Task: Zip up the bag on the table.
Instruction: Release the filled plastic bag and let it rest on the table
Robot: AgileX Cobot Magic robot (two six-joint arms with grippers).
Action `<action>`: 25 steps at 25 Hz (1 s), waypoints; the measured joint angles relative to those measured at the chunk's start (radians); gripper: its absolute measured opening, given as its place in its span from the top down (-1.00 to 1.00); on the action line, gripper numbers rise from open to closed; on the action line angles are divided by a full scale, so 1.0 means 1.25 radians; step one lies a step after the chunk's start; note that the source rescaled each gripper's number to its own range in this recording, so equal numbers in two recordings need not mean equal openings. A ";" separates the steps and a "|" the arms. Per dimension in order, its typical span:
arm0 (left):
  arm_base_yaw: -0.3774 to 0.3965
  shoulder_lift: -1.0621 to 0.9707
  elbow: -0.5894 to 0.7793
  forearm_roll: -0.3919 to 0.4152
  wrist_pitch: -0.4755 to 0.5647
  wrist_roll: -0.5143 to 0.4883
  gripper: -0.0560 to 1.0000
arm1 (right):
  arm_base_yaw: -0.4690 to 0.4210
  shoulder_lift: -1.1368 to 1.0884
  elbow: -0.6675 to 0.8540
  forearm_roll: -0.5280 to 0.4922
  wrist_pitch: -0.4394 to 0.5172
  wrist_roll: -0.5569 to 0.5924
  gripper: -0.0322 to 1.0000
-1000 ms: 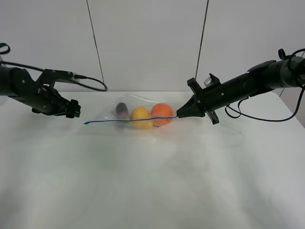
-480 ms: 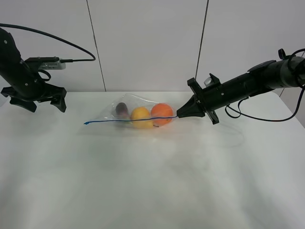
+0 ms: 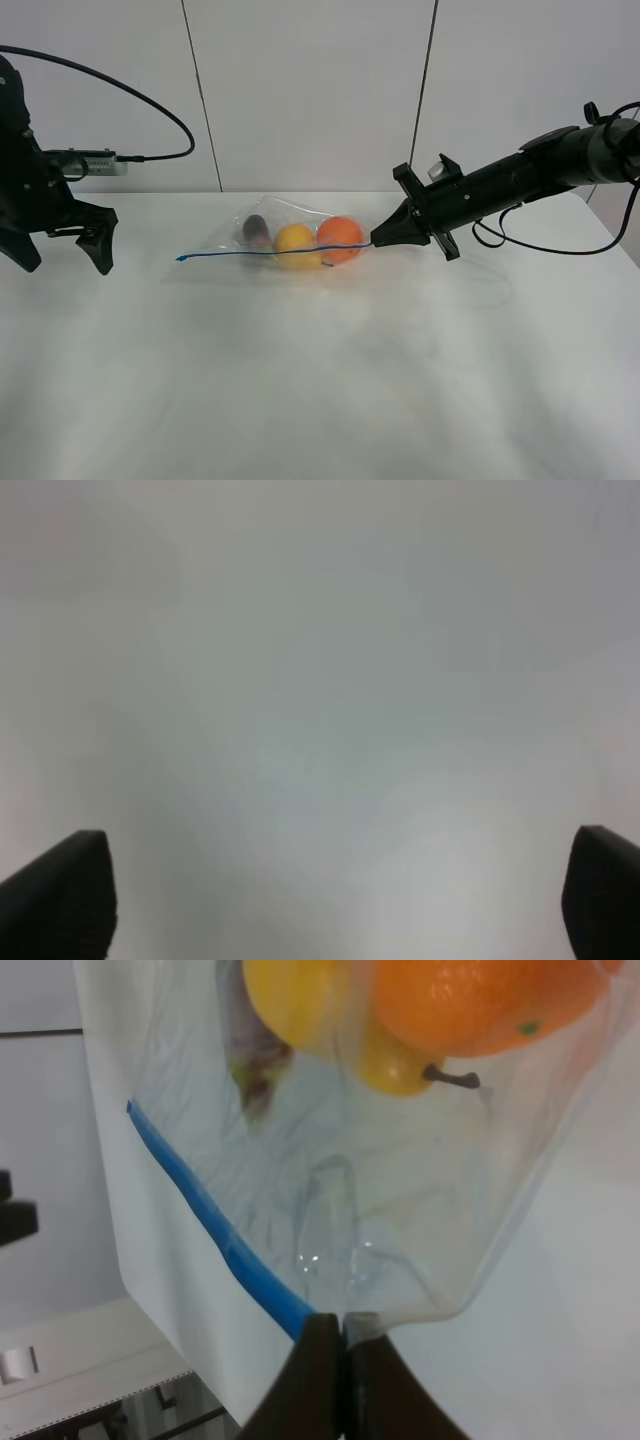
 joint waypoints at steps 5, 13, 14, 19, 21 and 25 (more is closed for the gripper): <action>0.000 -0.110 0.106 0.000 0.020 -0.001 -1.00 | 0.000 0.000 0.000 0.000 0.000 0.000 0.94; 0.000 -0.405 0.359 -0.022 -0.006 -0.006 -1.00 | 0.000 0.000 0.000 0.000 0.000 0.000 0.94; 0.000 -0.440 0.389 -0.022 -0.009 -0.006 -1.00 | 0.000 0.000 0.000 0.000 0.000 0.000 0.94; 0.000 -0.643 0.515 -0.026 -0.015 -0.023 -1.00 | 0.000 0.000 0.000 0.000 0.000 -0.001 0.94; 0.000 -0.720 0.557 -0.026 -0.019 -0.030 -1.00 | 0.000 0.000 0.000 0.000 0.000 -0.001 0.94; 0.000 -0.881 0.648 -0.027 -0.044 -0.035 -1.00 | 0.000 0.000 0.000 0.000 0.000 -0.001 0.94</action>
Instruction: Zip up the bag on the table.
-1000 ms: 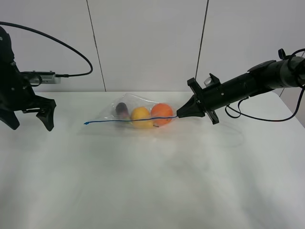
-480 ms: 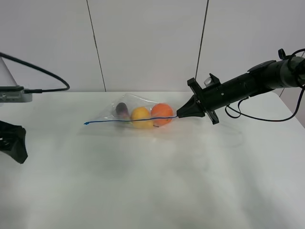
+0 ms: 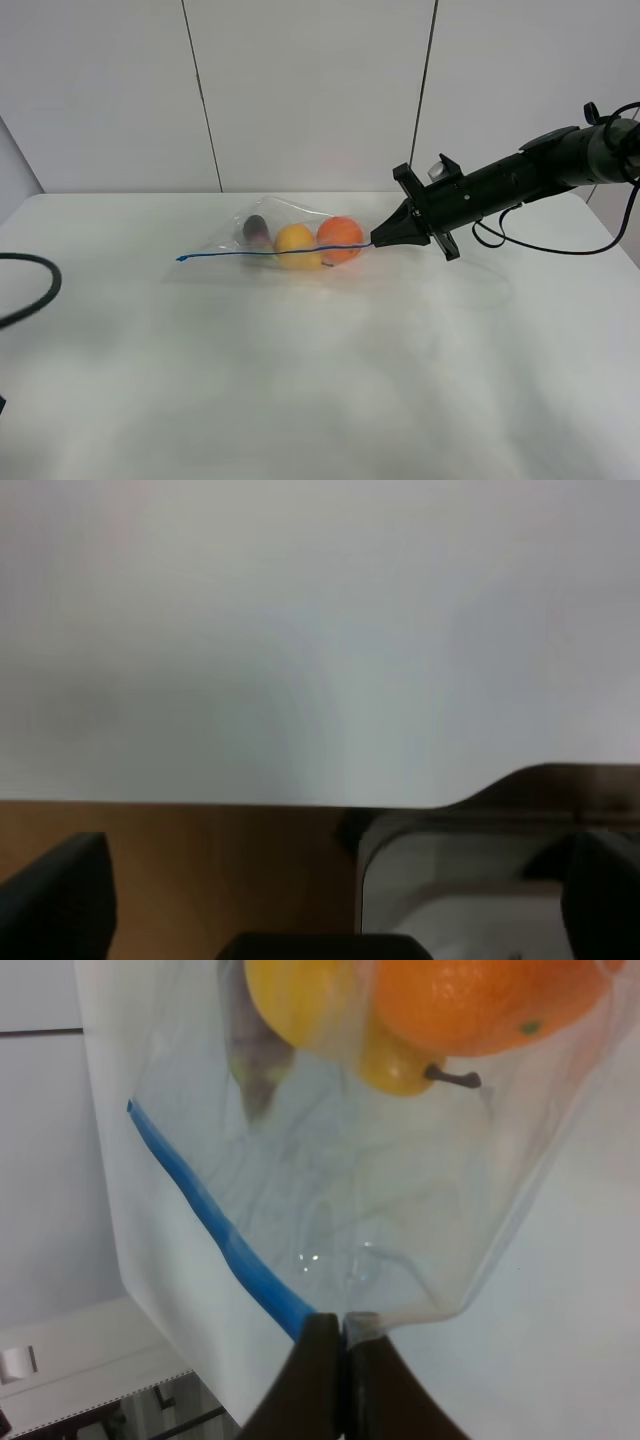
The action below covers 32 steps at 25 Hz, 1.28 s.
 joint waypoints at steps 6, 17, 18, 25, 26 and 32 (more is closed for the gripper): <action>0.000 -0.199 0.060 -0.009 -0.046 -0.001 -1.00 | 0.000 0.000 0.000 0.000 0.000 0.000 0.94; 0.000 -0.491 0.064 -0.011 -0.047 -0.001 -1.00 | 0.000 0.000 0.000 0.000 0.000 -0.001 0.66; 0.000 -0.520 0.065 -0.012 -0.047 -0.003 -1.00 | 0.000 0.000 0.000 0.000 0.000 -0.001 0.46; 0.000 -0.583 0.068 -0.010 -0.047 -0.007 -1.00 | 0.000 0.001 -0.027 -0.066 0.010 0.007 -0.90; 0.000 -0.583 0.068 -0.010 -0.047 -0.007 -1.00 | 0.000 0.000 -0.044 -0.100 0.017 0.023 -0.95; 0.000 -0.583 0.068 -0.009 -0.047 -0.007 -1.00 | 0.004 0.001 -0.240 -0.486 0.072 0.217 -1.00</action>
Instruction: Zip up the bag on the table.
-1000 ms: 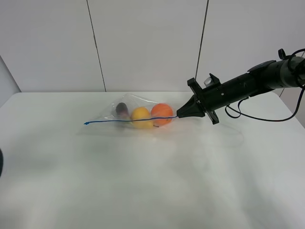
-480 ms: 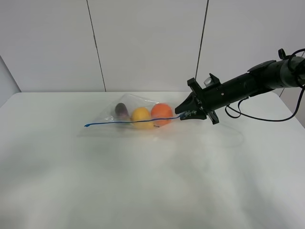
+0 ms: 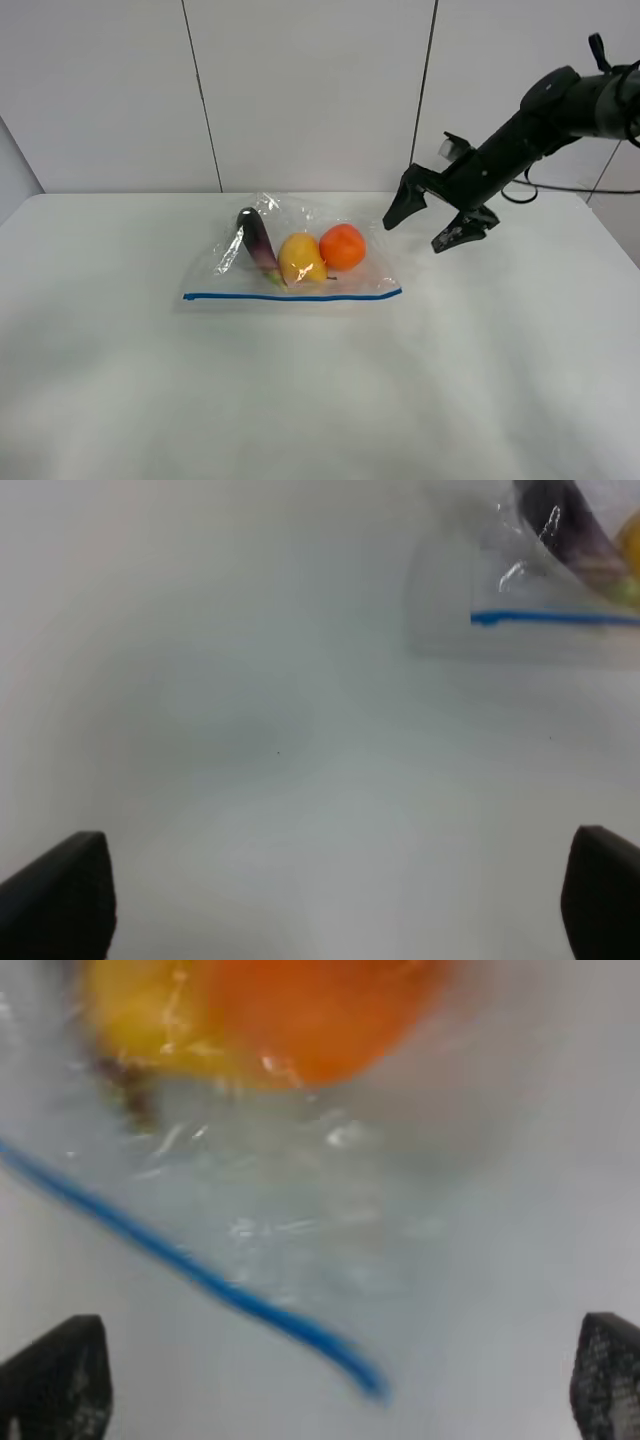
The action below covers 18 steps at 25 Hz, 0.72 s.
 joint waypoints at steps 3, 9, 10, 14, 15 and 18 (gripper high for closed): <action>0.000 0.000 0.000 0.000 0.000 0.000 -1.00 | 0.005 -0.001 -0.078 -0.184 0.018 0.092 -1.00; 0.000 0.000 0.000 0.000 0.000 0.000 -1.00 | -0.017 -0.002 -0.110 -0.393 0.039 0.142 -1.00; 0.000 0.000 0.000 0.000 0.000 0.000 -1.00 | -0.029 -0.002 -0.110 -0.394 0.039 0.145 -1.00; 0.000 0.000 0.000 0.000 0.000 0.000 -1.00 | -0.064 -0.013 -0.104 -0.380 0.039 0.147 -1.00; 0.001 0.000 0.000 0.000 0.000 0.000 -1.00 | -0.065 -0.024 -0.094 -0.379 0.039 0.147 -1.00; 0.002 0.000 0.000 0.000 0.000 0.000 -1.00 | -0.065 -0.084 -0.029 -0.379 0.038 0.147 -1.00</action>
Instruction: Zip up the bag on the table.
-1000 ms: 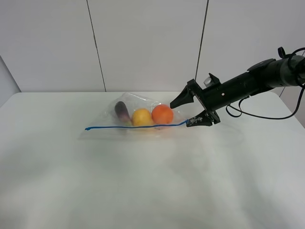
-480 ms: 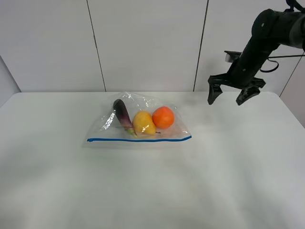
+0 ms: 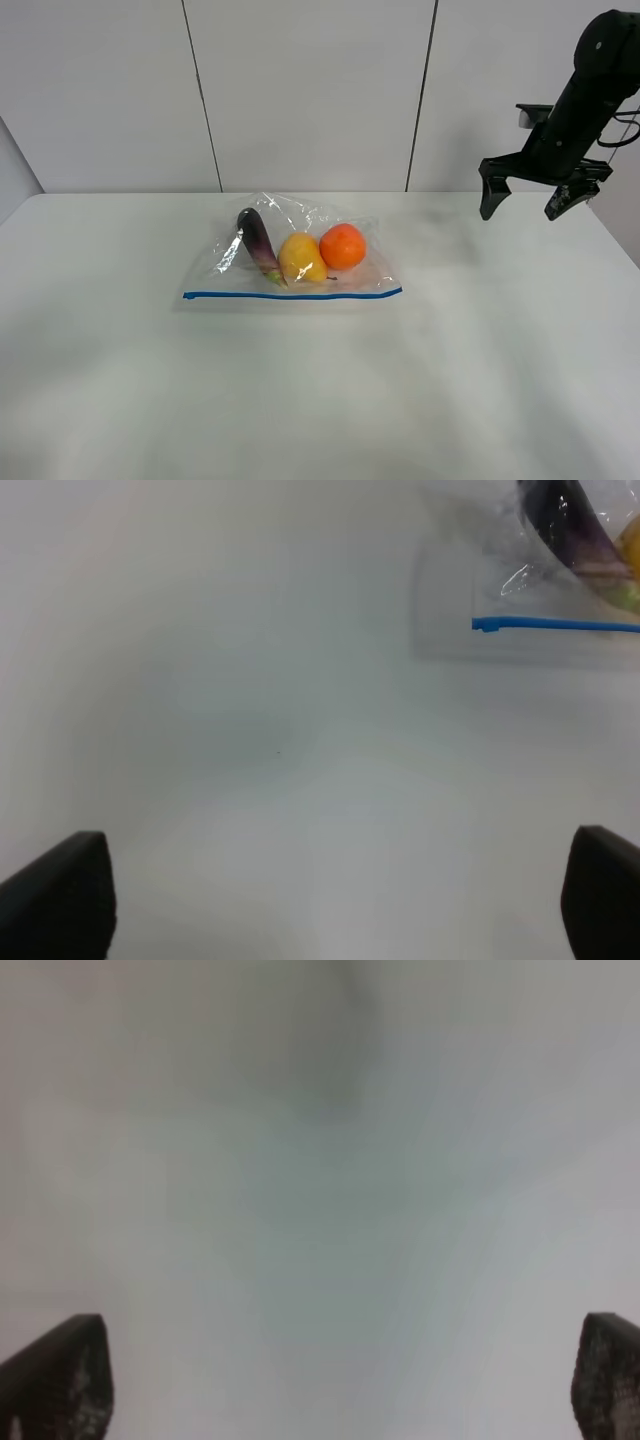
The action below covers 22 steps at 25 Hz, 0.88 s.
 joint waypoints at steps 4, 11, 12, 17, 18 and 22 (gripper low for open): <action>0.000 0.000 0.000 0.000 0.000 0.000 -1.00 | 0.000 -0.121 0.147 -0.002 0.000 0.000 -1.00; 0.000 0.000 0.000 0.001 0.000 0.000 -1.00 | 0.000 -0.414 0.502 -0.002 0.001 -0.003 -1.00; 0.000 0.000 0.000 0.001 0.000 0.000 -1.00 | 0.000 -0.454 0.560 -0.002 0.001 -0.003 -1.00; 0.000 0.000 0.000 0.001 0.000 0.000 -1.00 | 0.000 -0.713 0.826 -0.002 -0.060 -0.003 -1.00; 0.000 0.000 0.000 0.001 0.000 0.000 -1.00 | 0.000 -0.713 0.826 -0.002 -0.060 -0.003 -1.00; 0.000 0.000 0.000 0.001 0.000 0.000 -1.00 | 0.000 -0.956 0.957 0.002 -0.124 -0.003 -1.00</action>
